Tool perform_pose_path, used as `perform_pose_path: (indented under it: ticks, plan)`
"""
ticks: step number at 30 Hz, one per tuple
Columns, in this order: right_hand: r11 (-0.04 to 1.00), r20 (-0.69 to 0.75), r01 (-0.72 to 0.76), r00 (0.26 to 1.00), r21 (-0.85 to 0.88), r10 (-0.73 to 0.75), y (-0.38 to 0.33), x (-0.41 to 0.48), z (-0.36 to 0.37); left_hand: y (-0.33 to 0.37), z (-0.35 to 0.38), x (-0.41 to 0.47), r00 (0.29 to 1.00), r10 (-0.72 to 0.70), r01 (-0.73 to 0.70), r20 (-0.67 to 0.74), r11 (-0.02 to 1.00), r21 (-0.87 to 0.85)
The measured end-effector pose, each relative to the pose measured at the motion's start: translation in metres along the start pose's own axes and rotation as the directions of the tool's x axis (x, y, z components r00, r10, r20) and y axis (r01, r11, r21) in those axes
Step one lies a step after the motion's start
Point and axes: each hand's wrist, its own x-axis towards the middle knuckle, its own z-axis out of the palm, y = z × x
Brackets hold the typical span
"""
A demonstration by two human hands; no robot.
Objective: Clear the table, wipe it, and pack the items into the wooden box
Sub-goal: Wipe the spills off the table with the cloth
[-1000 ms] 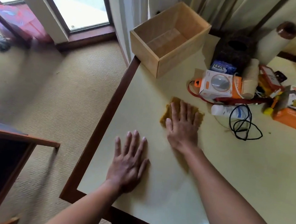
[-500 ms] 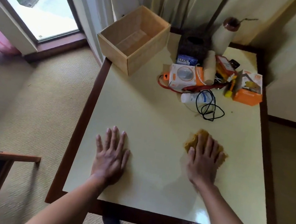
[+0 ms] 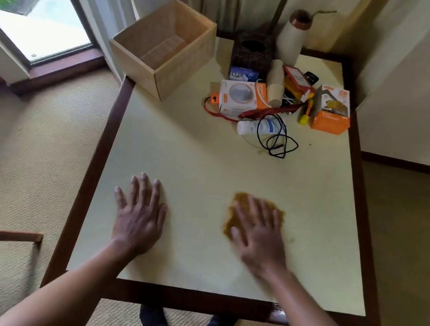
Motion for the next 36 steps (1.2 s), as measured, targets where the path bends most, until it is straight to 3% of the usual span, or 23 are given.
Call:
perform_pose_path:
  ticks: [3, 6, 8, 11, 14, 16, 19, 21, 23, 27, 31, 36]
  plan:
    - [0.965, -0.048, -0.26, 0.964, 0.018, 0.261, 0.078, 0.017, -0.025, 0.012, -0.01, -0.001, 0.999, -0.051, 0.052, -0.011, 0.998, 0.048]
    - [0.907, -0.06, -0.414, 0.906, 0.071, 0.419, 0.092, 0.035, -0.033, 0.044, -0.017, -0.006, 1.0, -0.009, 0.008, -0.029, 0.999, -0.032]
    - [0.916, -0.056, -0.394, 0.916, 0.076, 0.398, 0.063, 0.033, -0.025, 0.075, -0.017, -0.009, 0.999, 0.039, -0.042, -0.028, 0.994, -0.104]
    - [0.986, -0.02, -0.156, 0.987, 0.058, 0.157, 0.016, -0.008, -0.007, 0.123, -0.013, -0.012, 0.998, 0.053, -0.057, -0.027, 0.982, -0.182]
    - [0.999, 0.007, 0.014, 1.0, 0.031, -0.014, 0.025, -0.063, -0.002, 0.159, -0.005, -0.009, 0.998, 0.065, -0.069, -0.026, 0.981, -0.181]
    - [1.0, -0.046, -0.022, 0.999, 0.012, 0.022, 0.072, -0.076, -0.002, 0.179, -0.001, -0.006, 0.994, 0.096, -0.102, -0.042, 0.98, -0.172]
    - [0.96, -0.097, -0.274, 0.956, 0.048, 0.278, 0.143, -0.069, -0.012, 0.209, 0.002, 0.0, 0.988, 0.153, -0.156, -0.035, 0.975, -0.155]
    - [0.922, -0.095, -0.382, 0.918, 0.059, 0.386, 0.155, -0.063, -0.014, 0.223, 0.005, 0.002, 0.987, 0.16, -0.161, -0.018, 0.972, -0.172]
    - [0.934, -0.092, -0.356, 0.929, 0.035, 0.358, 0.151, -0.062, -0.013, 0.232, 0.008, 0.003, 0.988, 0.151, -0.151, -0.009, 0.974, -0.167]
    - [0.991, -0.058, -0.136, 0.989, 0.02, 0.137, 0.171, -0.042, -0.028, 0.236, 0.014, 0.004, 0.992, 0.13, -0.129, 0.004, 0.985, -0.112]
    - [0.961, -0.078, -0.265, 0.959, 0.078, 0.271, 0.196, 0.026, -0.048, 0.238, 0.014, 0.003, 0.991, 0.134, -0.133, 0.005, 0.986, -0.102]
    - [0.942, -0.103, -0.311, 0.94, 0.128, 0.324, 0.186, 0.104, -0.063, 0.235, 0.013, 0.004, 0.991, 0.136, -0.135, -0.002, 0.986, -0.102]
